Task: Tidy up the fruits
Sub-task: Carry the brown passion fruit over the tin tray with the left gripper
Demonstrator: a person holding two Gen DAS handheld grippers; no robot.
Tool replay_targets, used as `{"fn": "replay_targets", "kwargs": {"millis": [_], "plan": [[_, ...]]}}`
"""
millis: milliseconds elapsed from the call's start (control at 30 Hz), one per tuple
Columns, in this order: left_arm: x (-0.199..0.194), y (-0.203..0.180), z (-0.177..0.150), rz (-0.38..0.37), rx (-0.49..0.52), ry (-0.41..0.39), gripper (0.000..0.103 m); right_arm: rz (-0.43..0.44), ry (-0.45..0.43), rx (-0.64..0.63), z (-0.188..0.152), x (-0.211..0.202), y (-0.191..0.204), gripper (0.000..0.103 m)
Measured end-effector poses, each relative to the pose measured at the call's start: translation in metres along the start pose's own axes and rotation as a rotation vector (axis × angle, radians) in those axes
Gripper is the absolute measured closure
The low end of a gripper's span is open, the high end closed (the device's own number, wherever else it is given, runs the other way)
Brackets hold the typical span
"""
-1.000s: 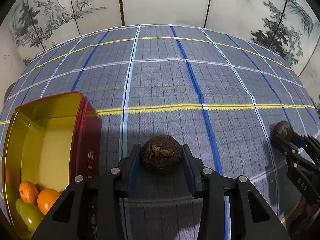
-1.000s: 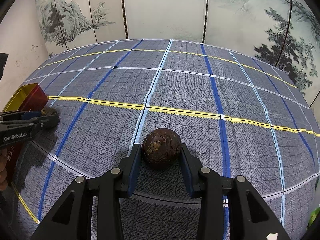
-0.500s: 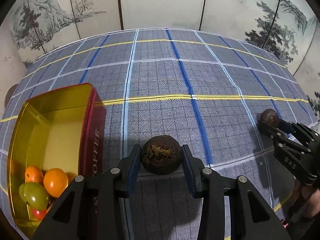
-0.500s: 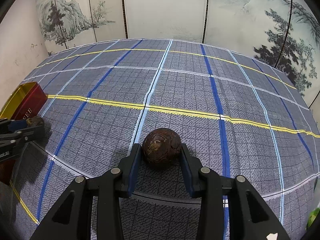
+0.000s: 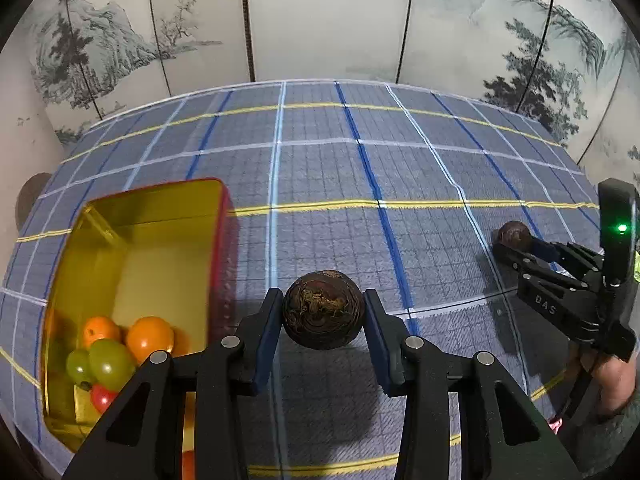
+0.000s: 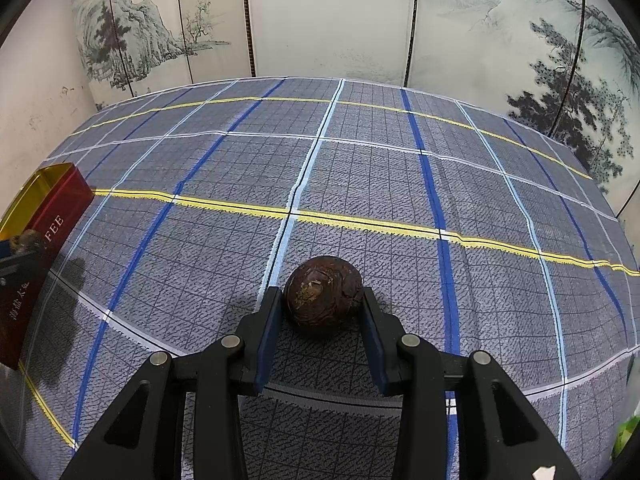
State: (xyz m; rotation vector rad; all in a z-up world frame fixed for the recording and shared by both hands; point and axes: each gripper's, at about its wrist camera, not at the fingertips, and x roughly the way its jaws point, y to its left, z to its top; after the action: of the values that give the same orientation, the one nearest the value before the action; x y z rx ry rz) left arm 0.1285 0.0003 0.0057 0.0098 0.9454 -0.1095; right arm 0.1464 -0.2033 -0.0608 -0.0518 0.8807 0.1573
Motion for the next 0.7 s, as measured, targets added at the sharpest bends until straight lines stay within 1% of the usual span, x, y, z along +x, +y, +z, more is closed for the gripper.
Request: {"fn": "replay_targets", "kwargs": {"millis": [400,533,700], "plan": [[-0.032,0.03,-0.01,0.02,-0.042,-0.023,0.062,0.0,0.0,0.0,0.0,0.0,0.0,0.067],[-0.044,0.047,-0.017,0.025,-0.062,-0.029,0.062,0.0,0.0,0.0,0.0,0.0,0.0,0.067],[-0.056,0.075,-0.027,0.033,-0.122,-0.033,0.062,0.0,0.0,0.0,0.0,0.0,0.0,0.067]]}}
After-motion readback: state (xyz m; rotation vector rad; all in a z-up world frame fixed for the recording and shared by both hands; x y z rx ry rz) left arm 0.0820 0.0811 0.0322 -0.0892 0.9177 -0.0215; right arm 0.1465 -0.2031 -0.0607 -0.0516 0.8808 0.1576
